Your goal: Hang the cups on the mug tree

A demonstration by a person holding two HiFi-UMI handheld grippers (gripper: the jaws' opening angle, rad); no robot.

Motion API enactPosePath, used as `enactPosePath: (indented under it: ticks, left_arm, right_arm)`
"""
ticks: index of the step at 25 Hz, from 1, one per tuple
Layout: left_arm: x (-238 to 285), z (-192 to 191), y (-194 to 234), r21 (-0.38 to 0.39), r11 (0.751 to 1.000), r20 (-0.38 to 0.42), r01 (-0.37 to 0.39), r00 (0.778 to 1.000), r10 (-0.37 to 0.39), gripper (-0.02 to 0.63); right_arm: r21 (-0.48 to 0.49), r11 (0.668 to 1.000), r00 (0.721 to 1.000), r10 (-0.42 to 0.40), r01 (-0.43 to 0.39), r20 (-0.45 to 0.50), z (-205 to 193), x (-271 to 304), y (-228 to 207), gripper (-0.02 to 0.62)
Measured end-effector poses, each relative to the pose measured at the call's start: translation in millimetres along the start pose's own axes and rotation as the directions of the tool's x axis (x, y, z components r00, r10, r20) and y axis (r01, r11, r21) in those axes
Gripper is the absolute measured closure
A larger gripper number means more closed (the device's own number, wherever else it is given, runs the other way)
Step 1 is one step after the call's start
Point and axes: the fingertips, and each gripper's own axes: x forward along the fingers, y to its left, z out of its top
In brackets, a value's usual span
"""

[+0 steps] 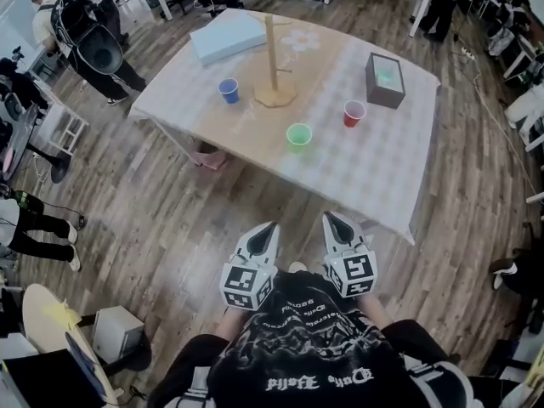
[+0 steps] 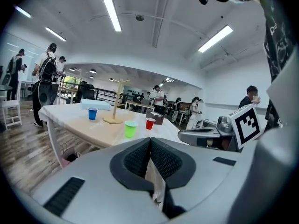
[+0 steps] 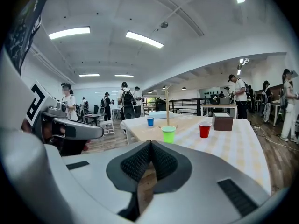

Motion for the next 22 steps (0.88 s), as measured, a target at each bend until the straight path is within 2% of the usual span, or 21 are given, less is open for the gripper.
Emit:
enactPosePath:
  ticks: [7,12,17,22]
  left_arm:
    - [23.2,-3.2,3.6,-0.009,1.000,-0.020,-0.022,1.000,0.021,0.586]
    - [49.6,4.6,14.5,-0.009,1.000,-0.006,-0.008,1.000,0.008,0.586]
    - [83.7,22.4,41.2,-0.015,1.000,0.001,0.001,1.000,-0.001,0.586]
    - [123.3,46.4,75.9,-0.004,0.999,-0.005,0.040,0.999,-0.040,0.586]
  right_arm:
    - [0.051,0.999,1.000,0.019,-0.018,-0.020,-7.2,13.5,-16.8,0.586]
    - [0.057,0.998,0.999,0.021,-0.019,-0.031,-7.6,30.2,-31.6,0.586]
    - [0.088,0.995,0.999,-0.038,0.040,-0.031,0.9,55.7,-57.5,0.586]
    - [0.166,0.978,0.992,-0.120,0.124,-0.030,13.9,97.4,-89.9,0.586]
